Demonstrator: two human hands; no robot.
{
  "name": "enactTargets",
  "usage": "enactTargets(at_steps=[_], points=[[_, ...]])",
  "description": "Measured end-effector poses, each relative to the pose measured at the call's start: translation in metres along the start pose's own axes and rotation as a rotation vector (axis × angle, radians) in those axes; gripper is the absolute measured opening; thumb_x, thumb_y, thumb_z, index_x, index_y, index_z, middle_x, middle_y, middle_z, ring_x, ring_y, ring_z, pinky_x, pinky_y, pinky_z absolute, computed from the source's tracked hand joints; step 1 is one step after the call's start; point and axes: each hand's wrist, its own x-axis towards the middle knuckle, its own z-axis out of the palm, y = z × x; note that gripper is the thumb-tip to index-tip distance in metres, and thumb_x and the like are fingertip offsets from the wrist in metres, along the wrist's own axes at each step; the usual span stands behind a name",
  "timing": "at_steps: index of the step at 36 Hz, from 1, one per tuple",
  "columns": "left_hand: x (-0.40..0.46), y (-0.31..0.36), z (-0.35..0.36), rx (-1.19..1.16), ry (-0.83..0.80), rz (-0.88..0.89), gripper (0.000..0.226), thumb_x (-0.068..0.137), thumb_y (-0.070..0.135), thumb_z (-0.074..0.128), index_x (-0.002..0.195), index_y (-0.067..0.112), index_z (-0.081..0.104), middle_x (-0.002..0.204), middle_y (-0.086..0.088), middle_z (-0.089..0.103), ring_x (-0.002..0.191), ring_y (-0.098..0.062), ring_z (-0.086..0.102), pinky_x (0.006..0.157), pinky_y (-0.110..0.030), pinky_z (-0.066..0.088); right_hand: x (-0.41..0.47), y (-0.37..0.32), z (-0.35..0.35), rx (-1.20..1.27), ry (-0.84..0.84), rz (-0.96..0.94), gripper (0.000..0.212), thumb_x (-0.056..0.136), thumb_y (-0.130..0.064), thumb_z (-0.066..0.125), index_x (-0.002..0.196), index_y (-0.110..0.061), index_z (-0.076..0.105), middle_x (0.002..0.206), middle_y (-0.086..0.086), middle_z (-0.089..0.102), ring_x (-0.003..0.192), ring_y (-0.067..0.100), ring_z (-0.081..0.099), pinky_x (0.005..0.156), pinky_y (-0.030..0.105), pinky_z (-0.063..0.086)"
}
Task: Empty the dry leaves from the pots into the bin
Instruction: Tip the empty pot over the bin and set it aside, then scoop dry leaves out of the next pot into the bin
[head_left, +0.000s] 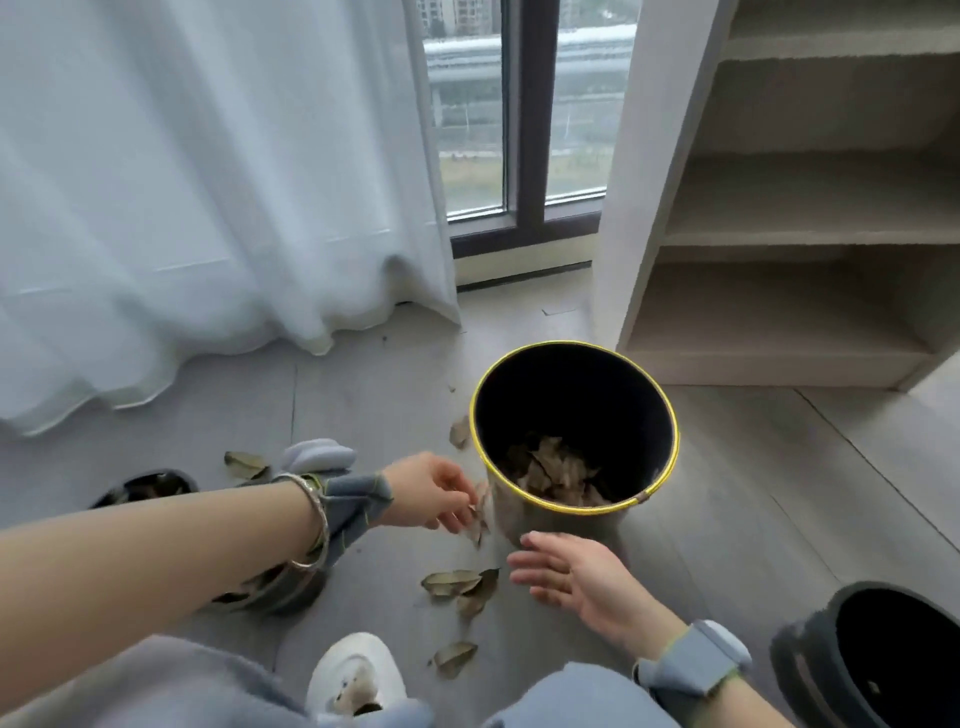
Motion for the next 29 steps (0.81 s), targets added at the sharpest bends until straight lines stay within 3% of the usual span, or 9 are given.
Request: enactTargets(at_steps=[4,7,10,13,17,22,25,29], points=[[0.009,-0.053,-0.044,-0.054,0.265,-0.116,0.02,0.094,0.012,0.05,0.108,0.007,0.064,0.093,-0.003,0.068,0.076,-0.012,0.065,0.06,-0.016,0.048,0.036,-0.007,0.041,-0.173,-0.086,0.076,0.013,0.096,-0.017,0.052,0.101,-0.007,0.058,0.088,0.012,0.068,0.067,0.017,0.063,0.053,0.019,0.05],[0.012,-0.095,-0.06,0.022,0.506,-0.189,0.022,0.092,0.018,0.053,0.11,0.011,0.064,0.106,-0.006,0.069,0.099,-0.021,0.064,0.081,-0.026,0.049,0.06,-0.007,0.069,-0.318,-0.146,0.112,0.01,0.096,-0.014,0.051,0.101,-0.006,0.054,0.082,0.011,0.063,0.056,0.013,0.059,0.048,0.017,0.043],[0.023,-0.145,-0.084,-0.01,0.652,-0.262,0.021,0.092,0.018,0.053,0.111,0.014,0.063,0.108,-0.004,0.068,0.102,-0.023,0.063,0.093,-0.029,0.047,0.11,-0.002,0.11,-0.445,-0.177,0.15,0.011,0.096,-0.011,0.051,0.103,-0.003,0.048,0.073,0.01,0.055,0.053,0.014,0.05,0.042,0.016,0.035],[0.026,-0.178,-0.095,-0.027,0.727,-0.315,0.02,0.091,0.017,0.054,0.11,0.015,0.062,0.105,-0.003,0.067,0.102,-0.023,0.063,0.092,-0.031,0.047,0.142,0.005,0.14,-0.61,-0.192,0.076,0.026,0.096,-0.019,0.051,0.114,-0.001,0.052,0.081,0.006,0.057,0.059,0.011,0.053,0.046,0.016,0.041],[0.024,-0.224,-0.106,0.046,0.823,-0.392,0.026,0.093,0.02,0.053,0.119,0.017,0.057,0.118,0.002,0.057,0.111,-0.018,0.054,0.092,-0.032,0.045,0.186,0.013,0.196,-0.717,-0.233,0.031,0.03,0.095,-0.034,0.051,0.117,-0.014,0.048,0.098,0.002,0.057,0.072,0.012,0.056,0.057,0.02,0.046],[-0.003,-0.266,-0.096,0.113,0.834,-0.482,0.032,0.091,0.016,0.057,0.123,0.012,0.056,0.123,-0.001,0.053,0.117,-0.021,0.047,0.099,-0.031,0.038,0.205,0.026,0.247,-0.894,-0.213,0.005,0.031,0.092,-0.042,0.052,0.115,-0.021,0.049,0.105,-0.006,0.06,0.099,0.015,0.061,0.088,0.032,0.052],[-0.007,-0.274,-0.083,0.168,0.842,-0.464,0.035,0.077,0.003,0.072,0.111,0.005,0.064,0.11,-0.009,0.06,0.102,-0.03,0.058,0.089,-0.038,0.049,0.201,0.035,0.248,-0.998,-0.127,-0.008,0.02,0.094,-0.034,0.051,0.109,-0.021,0.051,0.105,-0.002,0.061,0.1,0.021,0.061,0.088,0.04,0.052],[-0.013,-0.269,-0.08,0.121,0.867,-0.503,0.044,0.065,-0.003,0.08,0.106,0.005,0.067,0.107,-0.013,0.062,0.092,-0.032,0.062,0.074,-0.036,0.055,0.188,0.038,0.246,-0.977,-0.02,0.066,0.009,0.095,-0.022,0.051,0.103,-0.023,0.052,0.096,-0.003,0.059,0.097,0.028,0.064,0.083,0.046,0.054]])
